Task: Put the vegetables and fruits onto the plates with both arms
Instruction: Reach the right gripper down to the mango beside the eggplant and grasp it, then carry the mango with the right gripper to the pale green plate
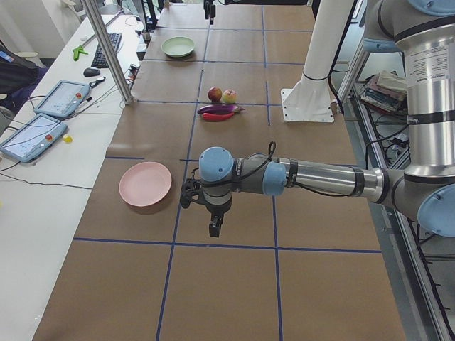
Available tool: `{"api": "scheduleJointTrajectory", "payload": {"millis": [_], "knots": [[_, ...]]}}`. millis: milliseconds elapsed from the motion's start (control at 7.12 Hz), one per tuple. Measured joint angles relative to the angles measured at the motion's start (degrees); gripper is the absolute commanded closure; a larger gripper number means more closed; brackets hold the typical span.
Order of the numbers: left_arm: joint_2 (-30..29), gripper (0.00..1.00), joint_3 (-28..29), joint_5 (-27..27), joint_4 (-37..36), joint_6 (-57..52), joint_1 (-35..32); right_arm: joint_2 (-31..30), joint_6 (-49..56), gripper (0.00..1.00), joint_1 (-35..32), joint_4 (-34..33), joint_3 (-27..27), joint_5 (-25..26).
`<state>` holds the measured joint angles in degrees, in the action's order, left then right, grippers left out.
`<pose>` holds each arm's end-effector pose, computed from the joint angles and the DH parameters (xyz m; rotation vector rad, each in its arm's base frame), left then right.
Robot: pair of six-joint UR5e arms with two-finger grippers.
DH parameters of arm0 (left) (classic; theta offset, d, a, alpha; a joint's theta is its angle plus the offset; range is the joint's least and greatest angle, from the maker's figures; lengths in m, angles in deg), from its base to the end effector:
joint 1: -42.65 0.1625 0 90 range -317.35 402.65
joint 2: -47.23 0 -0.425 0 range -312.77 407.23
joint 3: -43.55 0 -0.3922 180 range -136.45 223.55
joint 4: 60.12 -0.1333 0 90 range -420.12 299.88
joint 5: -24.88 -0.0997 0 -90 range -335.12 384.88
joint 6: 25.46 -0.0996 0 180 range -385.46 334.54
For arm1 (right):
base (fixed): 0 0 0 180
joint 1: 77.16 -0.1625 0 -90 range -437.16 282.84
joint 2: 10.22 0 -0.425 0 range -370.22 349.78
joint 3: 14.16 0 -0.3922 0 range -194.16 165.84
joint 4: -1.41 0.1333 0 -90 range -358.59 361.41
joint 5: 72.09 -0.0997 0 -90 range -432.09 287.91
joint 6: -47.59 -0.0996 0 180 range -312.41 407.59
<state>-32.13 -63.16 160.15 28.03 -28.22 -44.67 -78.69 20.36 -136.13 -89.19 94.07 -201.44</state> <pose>-0.0430 -0.4186 0.6013 0.0704 0.7902 0.1190 -0.2406 -0.5361 0.3038 0.2524 -0.8967 -0.2960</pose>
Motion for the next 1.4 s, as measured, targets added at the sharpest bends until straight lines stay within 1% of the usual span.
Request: {"api": "scheduleJointTrajectory", "payload": {"millis": [140, 421, 702, 842, 982, 1404], "knots": [[0.0, 0.00, 0.0, 0.0, 0.1, 0.0, 0.0, 5.7, -7.7, 0.00, 6.8, -0.1, -2.3, 6.5], [0.0, 0.00, 0.0, 0.1, 0.1, 0.0, 0.1, 15.4, -17.9, 0.00, 16.2, -0.1, -9.8, 16.9], [0.0, 0.00, 0.1, 0.1, 0.0, 0.0, 0.1, 24.1, -23.4, 0.00, 22.8, 0.1, -19.9, 24.0], [0.0, 0.00, 0.3, 0.1, 0.1, 0.0, 0.1, 26.3, -24.2, 0.00, 25.0, 0.1, -23.3, 26.6], [0.0, 0.00, 0.4, 0.1, 0.1, 0.0, 0.2, 27.2, -24.4, 0.01, 26.4, 0.1, -25.2, 28.1], [0.0, 0.00, 0.8, 0.1, 0.0, 0.0, 0.2, 30.4, -23.8, 0.02, 29.3, 0.1, -31.2, 31.3]]}}
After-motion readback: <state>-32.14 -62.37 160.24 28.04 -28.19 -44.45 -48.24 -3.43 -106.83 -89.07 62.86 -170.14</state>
